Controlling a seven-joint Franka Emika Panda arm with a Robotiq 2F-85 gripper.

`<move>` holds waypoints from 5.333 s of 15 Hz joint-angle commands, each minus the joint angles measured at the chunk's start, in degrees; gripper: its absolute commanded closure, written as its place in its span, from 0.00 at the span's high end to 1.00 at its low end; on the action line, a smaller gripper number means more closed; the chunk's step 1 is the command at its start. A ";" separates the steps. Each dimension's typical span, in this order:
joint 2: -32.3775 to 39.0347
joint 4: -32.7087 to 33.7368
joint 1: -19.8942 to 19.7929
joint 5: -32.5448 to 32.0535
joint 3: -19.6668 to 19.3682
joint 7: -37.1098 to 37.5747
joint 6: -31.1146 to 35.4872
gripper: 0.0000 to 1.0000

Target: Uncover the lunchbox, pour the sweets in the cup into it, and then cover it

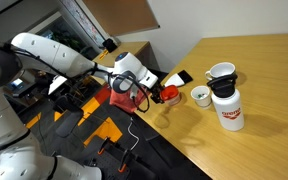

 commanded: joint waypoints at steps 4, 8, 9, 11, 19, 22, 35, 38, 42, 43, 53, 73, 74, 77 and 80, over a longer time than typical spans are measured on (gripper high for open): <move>4.39 3.88 0.86 5.14 -1.32 -5.42 -0.23 1.00; 5.30 4.64 1.28 5.22 -1.76 -5.23 0.07 1.00; 4.98 4.31 1.77 4.94 -2.28 -5.03 0.04 1.00; 4.70 4.24 2.04 4.81 -2.66 -5.38 -0.37 0.75; 5.50 5.83 1.16 4.80 -2.23 -7.92 -3.37 0.55; 5.82 6.33 0.91 5.05 -2.14 -8.63 -4.26 0.46; 7.16 8.76 2.07 4.83 -2.38 -7.31 -6.24 0.00; 5.68 7.47 3.56 3.88 -3.57 -6.39 -5.79 0.02; 3.47 5.20 6.96 1.90 -6.84 -4.95 -4.64 0.02; 2.99 4.85 8.00 1.29 -8.04 -4.41 -4.69 0.02; -2.91 -1.63 10.92 -2.94 -15.41 3.06 -4.71 0.02; 4.92 -5.34 -7.19 16.19 -5.21 1.43 3.13 0.55; 4.20 -5.90 -7.27 16.50 -4.99 1.24 3.98 0.63; 1.58 -7.58 -7.48 18.12 -4.24 0.48 6.75 0.85; -2.07 -9.22 -7.42 19.19 -4.14 0.49 7.31 1.00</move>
